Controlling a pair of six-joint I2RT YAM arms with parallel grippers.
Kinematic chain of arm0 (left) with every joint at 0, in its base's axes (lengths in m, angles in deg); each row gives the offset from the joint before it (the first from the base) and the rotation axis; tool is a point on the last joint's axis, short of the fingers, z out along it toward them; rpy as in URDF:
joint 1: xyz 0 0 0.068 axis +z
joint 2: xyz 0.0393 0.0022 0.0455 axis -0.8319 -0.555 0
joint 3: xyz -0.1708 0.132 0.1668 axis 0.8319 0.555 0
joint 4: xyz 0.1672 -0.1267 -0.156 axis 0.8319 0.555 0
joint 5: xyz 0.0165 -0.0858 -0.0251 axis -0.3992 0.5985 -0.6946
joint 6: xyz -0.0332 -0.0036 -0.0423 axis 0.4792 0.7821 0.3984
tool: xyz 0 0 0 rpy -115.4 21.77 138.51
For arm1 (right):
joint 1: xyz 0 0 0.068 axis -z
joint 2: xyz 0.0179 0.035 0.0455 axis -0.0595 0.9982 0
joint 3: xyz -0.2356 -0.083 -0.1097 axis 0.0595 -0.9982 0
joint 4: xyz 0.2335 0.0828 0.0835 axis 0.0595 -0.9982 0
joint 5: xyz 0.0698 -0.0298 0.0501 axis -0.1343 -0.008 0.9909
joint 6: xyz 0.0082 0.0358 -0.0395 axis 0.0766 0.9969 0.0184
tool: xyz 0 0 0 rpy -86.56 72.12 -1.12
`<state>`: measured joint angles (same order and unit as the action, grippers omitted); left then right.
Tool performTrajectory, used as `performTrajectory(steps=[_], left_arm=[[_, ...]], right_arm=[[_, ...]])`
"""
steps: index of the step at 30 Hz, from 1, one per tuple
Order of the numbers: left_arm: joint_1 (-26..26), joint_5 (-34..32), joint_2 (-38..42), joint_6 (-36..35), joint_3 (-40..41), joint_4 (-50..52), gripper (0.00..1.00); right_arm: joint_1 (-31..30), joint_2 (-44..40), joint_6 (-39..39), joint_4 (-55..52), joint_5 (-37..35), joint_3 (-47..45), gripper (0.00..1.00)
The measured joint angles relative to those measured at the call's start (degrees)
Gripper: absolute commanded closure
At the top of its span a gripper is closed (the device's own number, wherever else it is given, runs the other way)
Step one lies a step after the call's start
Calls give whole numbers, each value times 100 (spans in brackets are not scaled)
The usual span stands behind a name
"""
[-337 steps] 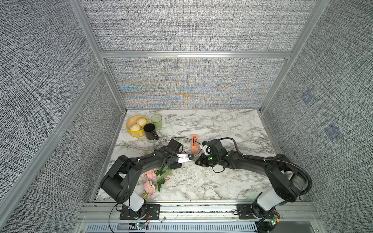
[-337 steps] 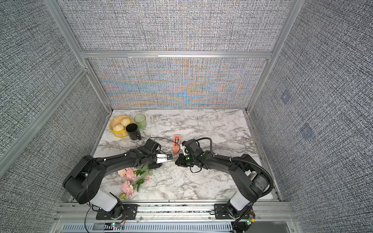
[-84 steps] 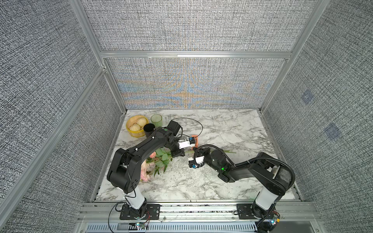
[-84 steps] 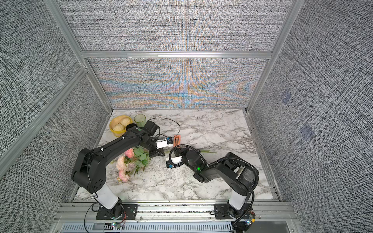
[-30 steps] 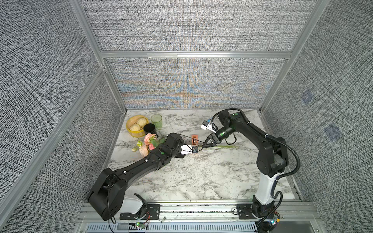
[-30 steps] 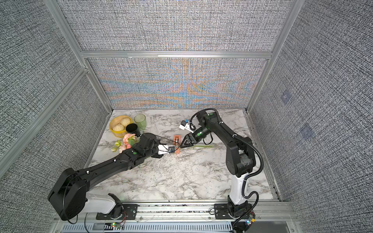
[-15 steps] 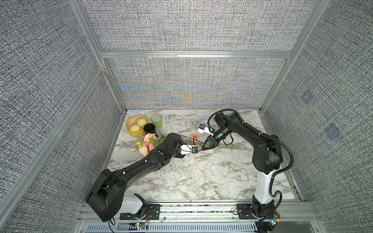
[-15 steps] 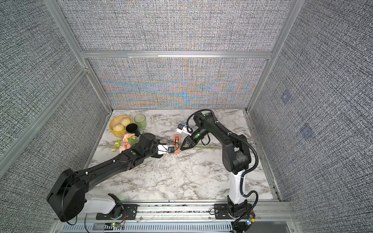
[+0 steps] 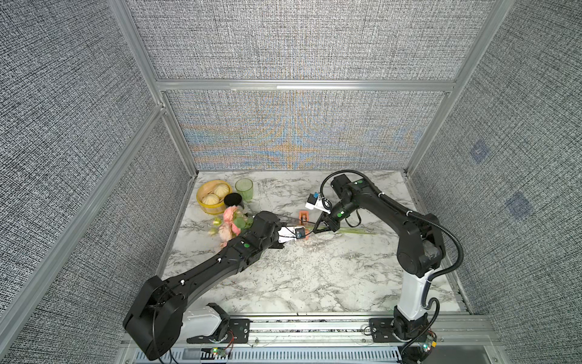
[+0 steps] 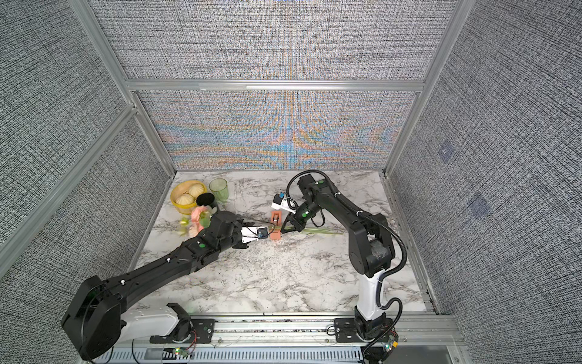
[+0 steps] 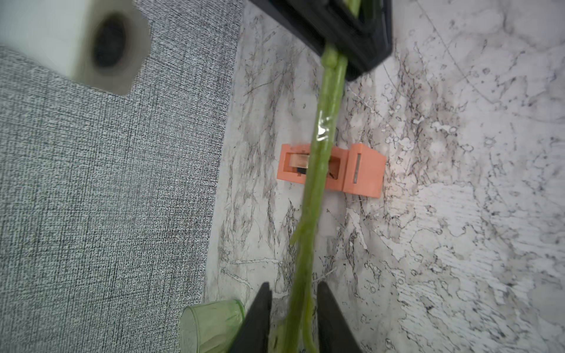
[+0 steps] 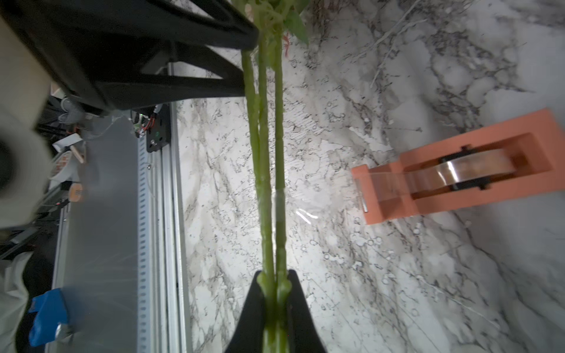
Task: Wrap bouquets with tape
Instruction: Wrap the tape around the bouquet.
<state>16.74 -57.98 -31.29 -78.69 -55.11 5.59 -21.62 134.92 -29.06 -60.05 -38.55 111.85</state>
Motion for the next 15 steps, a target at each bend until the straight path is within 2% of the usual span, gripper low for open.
performTrajectory(steps=[5,11,15], left_arm=[[0,-35,365,415,42,72,60],[35,-122,278,691,-229,442,60],[149,-122,188,848,-448,739,57]], right_arm=[[-98,-350,-136,702,-407,-402,100],[-289,-780,-487,1759,-844,-1110,100],[-363,-1012,-765,2441,-1060,-1580,100]])
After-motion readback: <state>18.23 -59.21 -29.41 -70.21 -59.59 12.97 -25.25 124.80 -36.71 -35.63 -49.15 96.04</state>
